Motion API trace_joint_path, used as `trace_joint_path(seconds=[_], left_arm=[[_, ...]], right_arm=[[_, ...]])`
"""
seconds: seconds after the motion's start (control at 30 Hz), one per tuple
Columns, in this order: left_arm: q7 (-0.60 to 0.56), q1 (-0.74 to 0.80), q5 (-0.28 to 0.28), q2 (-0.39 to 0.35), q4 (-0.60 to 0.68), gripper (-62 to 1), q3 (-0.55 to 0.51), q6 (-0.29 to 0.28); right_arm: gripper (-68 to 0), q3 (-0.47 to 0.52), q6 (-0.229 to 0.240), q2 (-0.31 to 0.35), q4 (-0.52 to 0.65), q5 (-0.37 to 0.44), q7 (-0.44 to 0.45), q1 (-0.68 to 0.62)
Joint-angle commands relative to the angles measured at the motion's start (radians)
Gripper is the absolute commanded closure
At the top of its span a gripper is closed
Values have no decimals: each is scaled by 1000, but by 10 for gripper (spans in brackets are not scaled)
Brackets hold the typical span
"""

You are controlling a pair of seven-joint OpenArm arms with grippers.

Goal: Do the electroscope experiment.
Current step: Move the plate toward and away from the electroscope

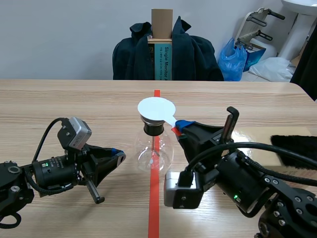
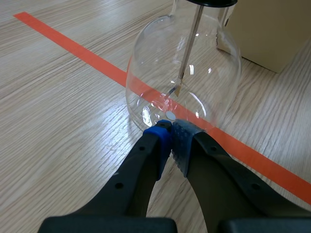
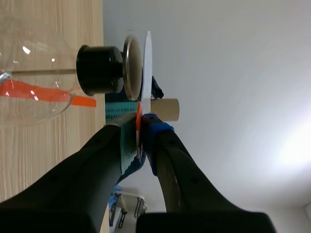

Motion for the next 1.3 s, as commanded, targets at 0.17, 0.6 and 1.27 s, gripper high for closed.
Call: trace_joint_path(seconds=[0.17, 0.6, 1.27], left_arm=[[-14, -3, -13, -3, 16, -34, -4, -6], [-14, -3, -13, -3, 16, -34, -4, -6], [-14, -3, -13, -3, 16, -34, -4, -6]], right_arm=[[-8, 1, -8, 11, 21, 9, 15, 12], [-8, 2, -8, 11, 21, 9, -56, 12], [-8, 30, -28, 11, 21, 9, -348, 12]])
